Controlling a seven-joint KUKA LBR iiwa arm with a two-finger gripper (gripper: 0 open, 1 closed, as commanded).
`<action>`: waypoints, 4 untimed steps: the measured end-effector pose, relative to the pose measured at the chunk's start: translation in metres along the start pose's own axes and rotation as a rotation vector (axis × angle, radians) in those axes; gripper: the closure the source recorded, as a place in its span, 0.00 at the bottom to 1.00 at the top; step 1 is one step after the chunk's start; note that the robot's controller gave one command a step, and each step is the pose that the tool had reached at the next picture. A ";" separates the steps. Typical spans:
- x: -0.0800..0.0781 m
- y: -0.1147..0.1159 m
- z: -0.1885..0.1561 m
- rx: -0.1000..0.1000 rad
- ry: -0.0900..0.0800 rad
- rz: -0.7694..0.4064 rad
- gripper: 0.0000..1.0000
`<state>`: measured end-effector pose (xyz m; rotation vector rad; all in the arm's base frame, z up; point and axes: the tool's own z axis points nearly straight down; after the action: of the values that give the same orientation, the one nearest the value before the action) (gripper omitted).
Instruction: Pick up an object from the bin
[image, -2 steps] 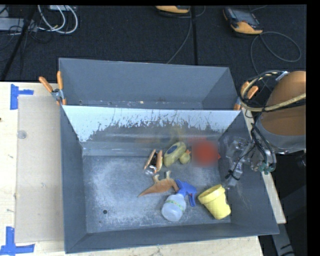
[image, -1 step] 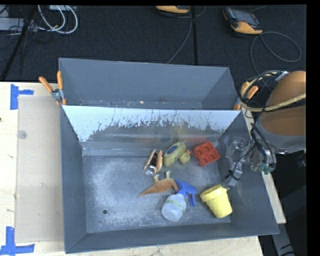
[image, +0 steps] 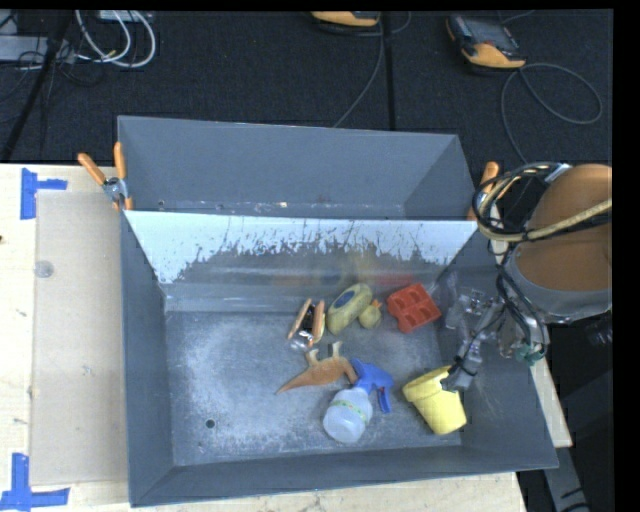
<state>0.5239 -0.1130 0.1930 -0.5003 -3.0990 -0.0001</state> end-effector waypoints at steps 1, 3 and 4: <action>0.031 0.007 0.057 0.001 0.006 -0.212 0.00; 0.041 -0.004 0.109 -0.001 0.000 -0.415 0.00; 0.041 -0.004 0.109 -0.001 0.000 -0.416 0.00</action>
Offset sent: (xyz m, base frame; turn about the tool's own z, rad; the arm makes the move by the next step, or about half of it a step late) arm -0.0410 0.0083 -0.1085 -0.4130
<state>0.4833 -0.1036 0.0839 0.1497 -3.1356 -0.0022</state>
